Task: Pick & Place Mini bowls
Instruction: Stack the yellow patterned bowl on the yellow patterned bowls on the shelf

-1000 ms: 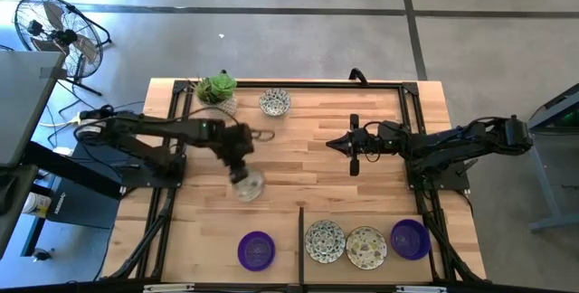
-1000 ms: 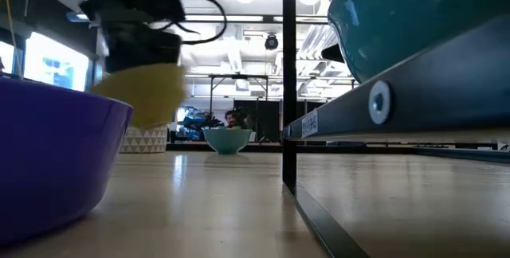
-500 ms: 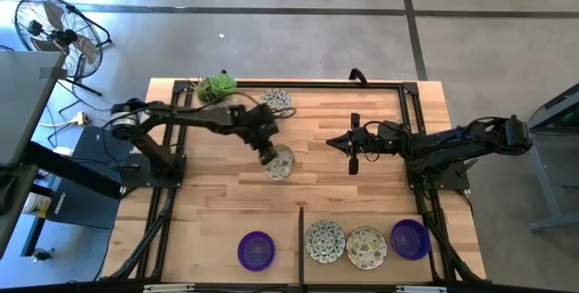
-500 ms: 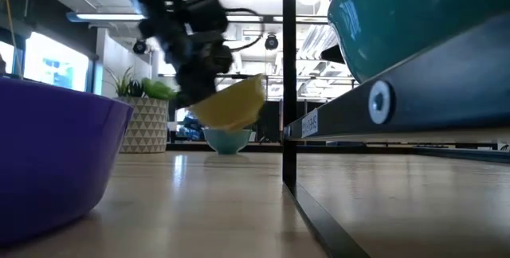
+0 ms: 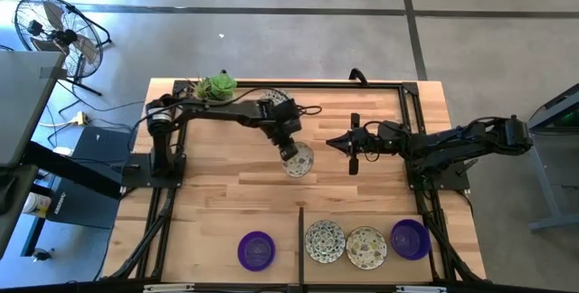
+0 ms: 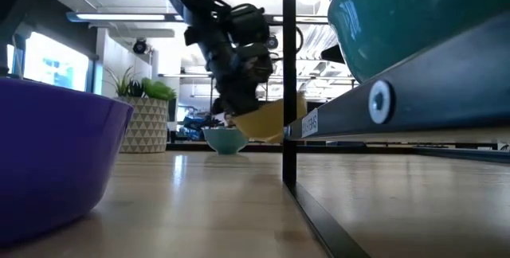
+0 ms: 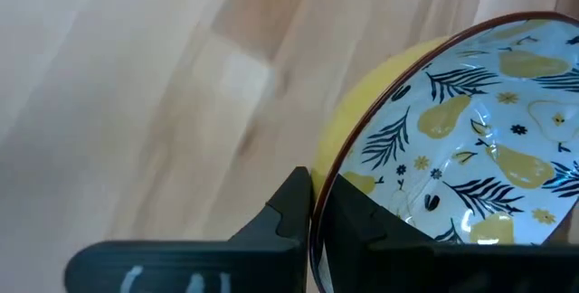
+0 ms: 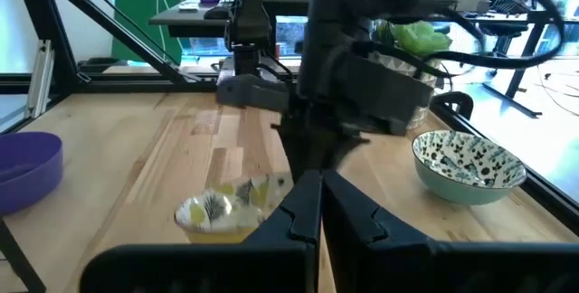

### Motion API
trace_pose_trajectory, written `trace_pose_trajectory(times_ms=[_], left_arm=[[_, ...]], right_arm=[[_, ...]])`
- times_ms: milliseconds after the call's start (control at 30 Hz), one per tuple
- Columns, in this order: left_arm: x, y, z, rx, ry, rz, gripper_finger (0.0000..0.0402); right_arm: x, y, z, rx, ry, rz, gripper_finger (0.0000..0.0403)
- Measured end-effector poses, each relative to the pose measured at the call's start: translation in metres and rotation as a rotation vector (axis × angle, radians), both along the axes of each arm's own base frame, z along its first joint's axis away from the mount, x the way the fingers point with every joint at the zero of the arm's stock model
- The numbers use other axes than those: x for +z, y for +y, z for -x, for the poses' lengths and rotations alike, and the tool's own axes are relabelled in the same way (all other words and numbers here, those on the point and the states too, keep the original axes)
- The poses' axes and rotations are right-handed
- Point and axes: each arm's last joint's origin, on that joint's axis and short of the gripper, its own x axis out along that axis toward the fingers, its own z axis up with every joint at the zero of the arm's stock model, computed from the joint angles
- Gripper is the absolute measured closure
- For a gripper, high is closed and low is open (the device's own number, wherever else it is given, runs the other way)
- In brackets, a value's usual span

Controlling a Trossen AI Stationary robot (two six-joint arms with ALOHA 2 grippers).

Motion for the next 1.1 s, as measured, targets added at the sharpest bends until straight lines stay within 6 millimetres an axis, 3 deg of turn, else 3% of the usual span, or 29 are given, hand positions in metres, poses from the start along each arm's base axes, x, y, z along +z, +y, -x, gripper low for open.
trace_pose_trajectory(times_ms=[267,833,933,1100], left_arm=[[-0.01,0.003,-0.012,-0.008,0.023,0.02,0.0389],[-0.022,0.001,-0.006,-0.04,0.119,0.033,0.0344],[-0.02,0.002,-0.005,-0.073,0.129,0.016,0.0323],[0.002,0.003,-0.005,-0.203,0.128,-0.047,0.0296]], right_arm=[[0.0,0.0,0.0,-0.003,0.0,0.001,0.0402],[0.0,0.0,0.0,-0.001,0.003,0.001,0.0402],[0.0,0.0,0.0,-0.004,0.002,0.001,0.0401],[0.002,-0.001,0.0,-0.022,-0.023,0.007,0.0402]])
